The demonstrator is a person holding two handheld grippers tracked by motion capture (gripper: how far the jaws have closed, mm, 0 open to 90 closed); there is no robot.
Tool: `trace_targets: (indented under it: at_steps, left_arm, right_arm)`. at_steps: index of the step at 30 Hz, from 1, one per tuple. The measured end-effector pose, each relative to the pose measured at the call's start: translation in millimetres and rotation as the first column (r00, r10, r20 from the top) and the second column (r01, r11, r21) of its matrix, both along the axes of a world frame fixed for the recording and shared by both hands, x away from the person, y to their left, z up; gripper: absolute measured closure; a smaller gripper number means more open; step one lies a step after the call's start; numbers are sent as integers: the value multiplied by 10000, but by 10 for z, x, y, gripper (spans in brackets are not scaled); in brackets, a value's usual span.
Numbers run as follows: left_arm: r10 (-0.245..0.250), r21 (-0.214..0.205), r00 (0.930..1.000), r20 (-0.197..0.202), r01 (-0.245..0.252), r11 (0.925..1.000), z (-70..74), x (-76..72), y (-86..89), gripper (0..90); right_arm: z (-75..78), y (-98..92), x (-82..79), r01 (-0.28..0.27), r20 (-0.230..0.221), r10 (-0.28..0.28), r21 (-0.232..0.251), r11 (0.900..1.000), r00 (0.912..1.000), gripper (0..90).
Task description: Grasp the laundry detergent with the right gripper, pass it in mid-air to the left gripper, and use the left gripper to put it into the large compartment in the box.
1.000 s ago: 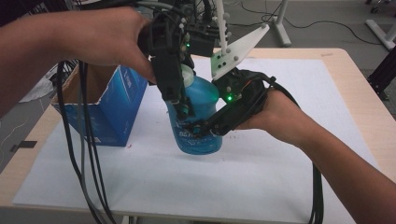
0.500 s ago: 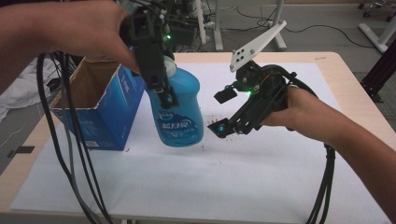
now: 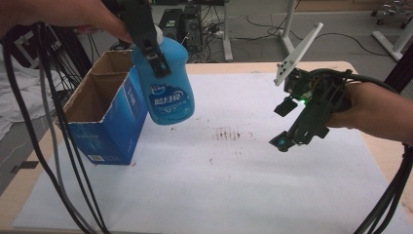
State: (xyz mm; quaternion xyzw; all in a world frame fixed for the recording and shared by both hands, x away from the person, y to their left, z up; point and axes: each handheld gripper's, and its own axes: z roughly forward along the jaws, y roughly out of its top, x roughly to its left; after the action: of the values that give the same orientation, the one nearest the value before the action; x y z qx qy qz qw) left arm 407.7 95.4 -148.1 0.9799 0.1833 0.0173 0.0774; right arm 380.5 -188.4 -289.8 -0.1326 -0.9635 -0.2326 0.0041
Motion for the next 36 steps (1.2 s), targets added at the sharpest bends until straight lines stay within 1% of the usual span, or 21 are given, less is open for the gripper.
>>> trace_targets:
  at_steps: [1,2,3,4,6,7,8,10,11,14,16,18,20,23,24,26,30,31,33,35,36]
  left_arm:
    - [156,-61,9999,53,-155,9999,39,3,20,376]
    - [213,-87,9997,88,-212,9997,83,9,43,375]
    - [389,-150,9992,90,-388,9991,138,5,71,375]
    - [373,-159,9992,148,-370,9992,173,9,90,375]
    - [527,-210,9984,193,-522,9984,260,-3,141,376]
    - [584,-170,9981,213,-580,9982,305,-9,170,375]
    - [715,-190,9971,244,-710,9973,345,-18,198,375]
    - [954,-220,9950,288,-948,9953,432,-37,264,375]
    - [1153,-285,9930,273,-1146,9930,478,-40,301,375]
    - [1642,-286,9860,304,-1634,9861,617,-50,418,376]
    - [1977,-324,9798,293,-1967,9799,702,-65,505,375]
    - [2211,-437,9747,321,-2196,9746,779,-85,600,376]
    - [2270,-507,9735,273,-2255,9729,829,-94,700,375]
    - [2373,-696,9713,174,-2356,9694,850,-101,848,376]
    - [2373,-666,9713,180,-2356,9696,850,-103,894,375]
    - [2466,-611,9690,180,-2451,9676,836,-100,979,376]
    - [2580,-539,9659,215,-2565,9650,795,-86,1135,376]
    - [2590,-498,9656,221,-2577,9649,779,-78,1170,375]
    - [2473,-332,9685,281,-2464,9686,736,-66,1232,376]
    - [2460,-265,9689,270,-2453,9691,679,-52,1287,376]
    - [2460,-265,9689,270,-2453,9691,679,-52,1287,376]
  right_arm:
    - [3,-48,-1,124,-77,-126,-157,9998,9999,14]
    - [2,-97,11,273,-208,-280,-359,9990,9994,6]
    - [6,-153,14,322,-74,-326,-499,9982,9994,6]
    - [17,-226,16,471,-16,-473,-704,9964,9989,6]
    - [44,-333,11,811,102,-806,-740,9940,9967,6]
    - [57,-390,2,926,83,-923,-752,9929,9957,7]
    - [67,-444,-3,906,-77,-916,-843,9923,9958,7]
    - [79,-533,-28,921,-74,-934,-1064,9900,9956,7]
    - [87,-574,-41,1023,-39,-1033,-1100,9887,9946,7]
    - [102,-675,-60,985,-2,-990,-924,9908,9951,7]
    - [101,-710,-69,910,-153,-929,-975,9911,9956,7]
    - [87,-728,-69,846,-84,-859,-1008,9913,9963,7]
    - [70,-736,-56,897,-1,-902,-1046,9905,9959,7]
    - [60,-734,-36,945,169,-933,-997,9905,9955,7]
    - [61,-731,-28,982,189,-969,-929,9908,9951,7]
    - [66,-720,-20,1055,280,-1034,-888,9904,9942,7]
    - [66,-703,9,1030,426,-1000,-744,9919,9941,7]
    - [68,-701,15,1058,464,-1026,-721,9918,9936,7]
    - [68,-698,28,1109,486,-1077,-693,9914,9930,7]
    - [63,-696,42,1133,499,-1101,-662,9914,9927,7]
    - [63,-696,42,1133,499,-1101,-662,9914,9927,7]
